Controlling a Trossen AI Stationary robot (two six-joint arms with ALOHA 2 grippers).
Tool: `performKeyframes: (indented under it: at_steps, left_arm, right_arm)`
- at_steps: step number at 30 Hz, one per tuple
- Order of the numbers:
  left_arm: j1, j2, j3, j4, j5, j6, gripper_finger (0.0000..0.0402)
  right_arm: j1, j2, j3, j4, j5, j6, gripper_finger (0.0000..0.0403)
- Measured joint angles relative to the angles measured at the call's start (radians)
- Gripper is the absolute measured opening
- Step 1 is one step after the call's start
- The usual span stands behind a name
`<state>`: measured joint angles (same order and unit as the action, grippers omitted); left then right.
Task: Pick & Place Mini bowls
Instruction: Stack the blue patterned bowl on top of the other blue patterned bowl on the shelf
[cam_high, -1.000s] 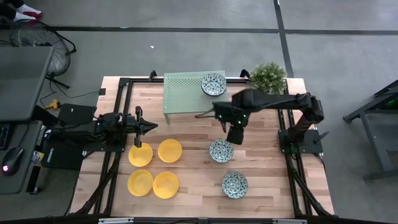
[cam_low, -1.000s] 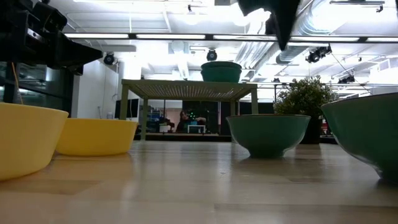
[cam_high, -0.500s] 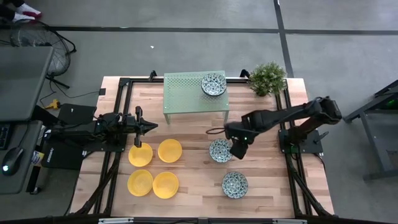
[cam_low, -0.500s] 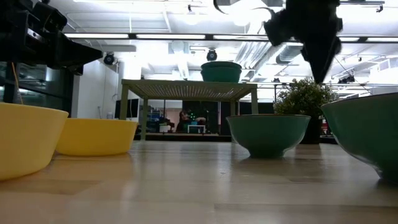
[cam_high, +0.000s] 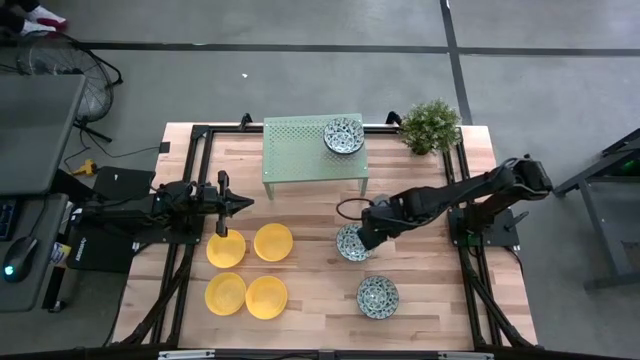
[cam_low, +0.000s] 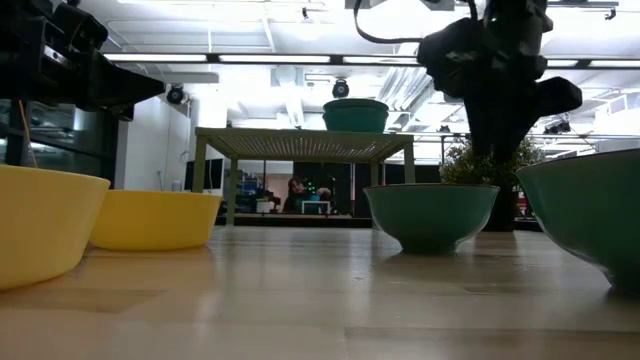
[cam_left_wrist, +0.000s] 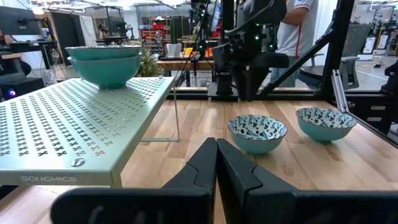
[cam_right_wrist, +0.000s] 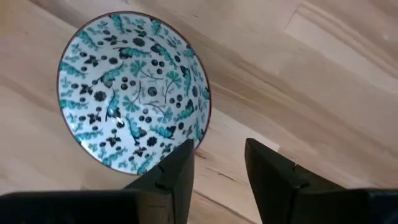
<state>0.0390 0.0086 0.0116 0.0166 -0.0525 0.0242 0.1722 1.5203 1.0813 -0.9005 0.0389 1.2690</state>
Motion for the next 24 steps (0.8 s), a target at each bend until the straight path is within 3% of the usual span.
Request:
performKeyframes:
  at_steps: [13,24]
  left_arm:
    - [0.0,0.0,0.0,0.0,0.0,0.0,0.0007]
    - [0.0,0.0,0.0,0.0,0.0,0.0,0.0007]
  right_arm:
    - [-0.009,0.123,0.0,0.068,-0.067,0.112,0.0237]
    - [-0.032,0.201,0.0,0.136,-0.081,0.145,0.0228]
